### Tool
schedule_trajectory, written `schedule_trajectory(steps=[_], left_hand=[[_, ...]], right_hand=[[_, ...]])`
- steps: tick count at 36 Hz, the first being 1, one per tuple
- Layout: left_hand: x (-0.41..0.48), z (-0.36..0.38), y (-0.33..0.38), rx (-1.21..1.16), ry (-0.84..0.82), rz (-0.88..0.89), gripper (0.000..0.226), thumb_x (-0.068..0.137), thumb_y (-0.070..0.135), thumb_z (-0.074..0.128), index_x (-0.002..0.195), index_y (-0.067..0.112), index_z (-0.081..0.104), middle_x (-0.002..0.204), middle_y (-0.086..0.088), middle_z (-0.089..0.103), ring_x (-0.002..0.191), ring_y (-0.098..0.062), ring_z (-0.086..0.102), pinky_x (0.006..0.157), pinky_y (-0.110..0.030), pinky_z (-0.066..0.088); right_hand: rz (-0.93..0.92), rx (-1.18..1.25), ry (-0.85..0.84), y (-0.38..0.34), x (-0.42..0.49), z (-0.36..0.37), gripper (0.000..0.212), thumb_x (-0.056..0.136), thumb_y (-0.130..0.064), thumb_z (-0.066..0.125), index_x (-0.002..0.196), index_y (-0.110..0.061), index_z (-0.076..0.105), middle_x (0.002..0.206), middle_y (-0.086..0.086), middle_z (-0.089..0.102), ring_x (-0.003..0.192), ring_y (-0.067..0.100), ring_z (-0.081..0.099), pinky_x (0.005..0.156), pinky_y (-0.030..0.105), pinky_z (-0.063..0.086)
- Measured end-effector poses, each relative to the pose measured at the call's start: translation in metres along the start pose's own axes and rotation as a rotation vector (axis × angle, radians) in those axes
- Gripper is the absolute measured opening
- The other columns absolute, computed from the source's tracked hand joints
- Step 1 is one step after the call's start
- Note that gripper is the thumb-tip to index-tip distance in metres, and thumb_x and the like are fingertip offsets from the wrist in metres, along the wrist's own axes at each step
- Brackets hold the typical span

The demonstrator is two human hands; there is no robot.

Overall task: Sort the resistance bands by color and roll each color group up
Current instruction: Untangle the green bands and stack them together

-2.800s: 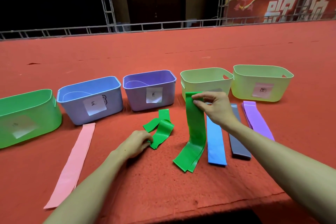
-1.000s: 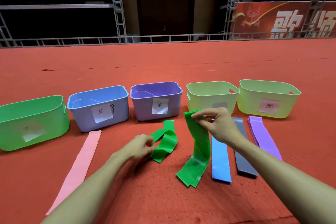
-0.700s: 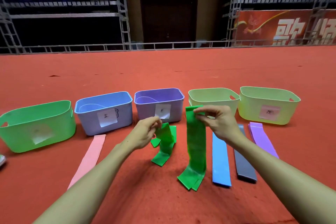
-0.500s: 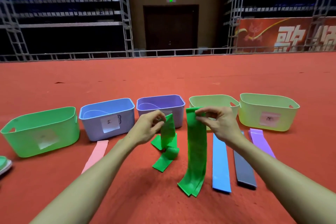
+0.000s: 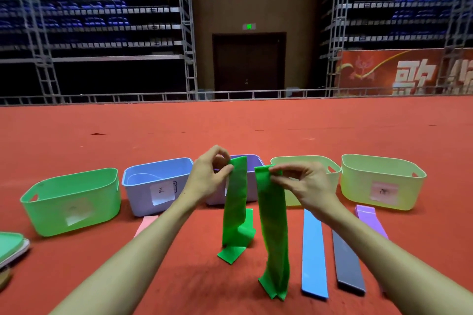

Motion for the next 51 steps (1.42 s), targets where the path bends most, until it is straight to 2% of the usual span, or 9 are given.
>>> schedule_trajectory(steps=[2, 6, 9, 15, 20, 28, 35, 42, 51], left_hand=[[0.0, -0.001, 0.004, -0.022, -0.004, -0.002, 0.02, 0.082, 0.001, 0.07, 0.085, 0.014, 0.056, 0.072, 0.003, 0.064, 0.062, -0.005, 0.057, 0.066, -0.019, 0.046], [0.001, -0.002, 0.012, -0.071, 0.021, 0.003, 0.025, 0.082, 0.001, 0.071, 0.08, 0.021, 0.055, 0.065, 0.007, 0.064, 0.063, -0.011, 0.058, 0.068, -0.037, 0.052], [0.001, -0.002, 0.025, -0.155, 0.032, -0.003, 0.025, 0.083, -0.001, 0.07, 0.078, 0.019, 0.056, 0.064, 0.005, 0.064, 0.065, -0.014, 0.059, 0.071, -0.043, 0.055], [-0.001, -0.003, 0.052, -0.355, 0.012, -0.003, 0.022, 0.086, -0.007, 0.064, 0.083, 0.012, 0.054, 0.078, -0.011, 0.065, 0.075, -0.017, 0.065, 0.076, -0.039, 0.059], [-0.005, 0.0, 0.064, -0.447, -0.037, 0.007, 0.023, 0.086, -0.011, 0.062, 0.086, 0.011, 0.054, 0.089, -0.022, 0.066, 0.082, -0.019, 0.068, 0.076, -0.034, 0.058], [-0.009, 0.002, 0.073, -0.457, -0.062, 0.001, 0.024, 0.086, -0.011, 0.061, 0.089, 0.011, 0.054, 0.079, 0.004, 0.068, 0.078, -0.011, 0.069, 0.072, -0.025, 0.057], [-0.008, 0.003, 0.075, -0.43, -0.061, 0.002, 0.023, 0.086, -0.01, 0.062, 0.09, 0.011, 0.056, 0.085, -0.005, 0.066, 0.078, -0.015, 0.069, 0.075, -0.032, 0.058], [-0.009, 0.007, 0.075, -0.438, -0.056, -0.008, 0.026, 0.086, -0.012, 0.061, 0.088, 0.013, 0.056, 0.083, -0.003, 0.066, 0.078, -0.015, 0.068, 0.078, -0.037, 0.059], [-0.008, 0.011, 0.077, -0.433, -0.05, -0.002, 0.027, 0.086, -0.014, 0.059, 0.088, 0.012, 0.057, 0.087, -0.009, 0.066, 0.078, -0.015, 0.068, 0.075, -0.031, 0.058]], right_hand=[[-0.012, 0.035, -0.007, -0.005, 0.002, 0.004, 0.032, 0.073, 0.014, 0.072, 0.077, -0.018, 0.073, 0.074, -0.008, 0.074, 0.075, 0.009, 0.068, 0.077, 0.024, 0.057], [-0.008, 0.116, 0.004, -0.014, 0.007, 0.012, 0.026, 0.071, 0.016, 0.071, 0.076, -0.01, 0.073, 0.071, -0.004, 0.074, 0.071, 0.008, 0.068, 0.071, 0.018, 0.055], [-0.005, 0.155, 0.025, -0.02, 0.012, 0.013, 0.023, 0.072, 0.015, 0.071, 0.078, -0.007, 0.073, 0.073, 0.0, 0.074, 0.072, 0.012, 0.068, 0.07, 0.022, 0.057], [0.029, 0.181, 0.04, -0.026, 0.015, 0.013, 0.021, 0.076, 0.013, 0.069, 0.08, -0.007, 0.074, 0.08, 0.014, 0.074, 0.076, 0.019, 0.068, 0.068, 0.031, 0.057], [0.045, 0.194, 0.065, -0.027, 0.015, 0.013, 0.02, 0.077, 0.015, 0.067, 0.082, -0.004, 0.073, 0.079, 0.014, 0.073, 0.076, 0.019, 0.069, 0.066, 0.029, 0.058], [0.048, 0.243, 0.089, -0.035, 0.012, 0.007, 0.023, 0.077, 0.018, 0.064, 0.081, -0.003, 0.072, 0.072, 0.004, 0.073, 0.071, 0.014, 0.07, 0.064, 0.026, 0.059], [0.022, 0.184, 0.077, -0.036, 0.013, 0.004, 0.029, 0.077, 0.018, 0.064, 0.078, -0.01, 0.073, 0.071, 0.0, 0.074, 0.071, 0.012, 0.07, 0.061, 0.023, 0.057], [0.002, 0.164, 0.093, -0.035, 0.011, 0.002, 0.032, 0.076, 0.02, 0.064, 0.077, -0.01, 0.072, 0.067, -0.005, 0.073, 0.066, 0.005, 0.068, 0.06, 0.015, 0.052], [-0.013, 0.123, 0.084, -0.034, 0.01, -0.001, 0.032, 0.077, 0.018, 0.064, 0.076, -0.013, 0.073, 0.071, -0.003, 0.074, 0.073, 0.01, 0.071, 0.065, 0.019, 0.055]])
Point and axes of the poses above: each hand's wrist, its own x-axis towards the middle knuckle, its own z-axis out of the palm, y = z × x, the point moved 2 cm from there along x, towards the middle knuckle
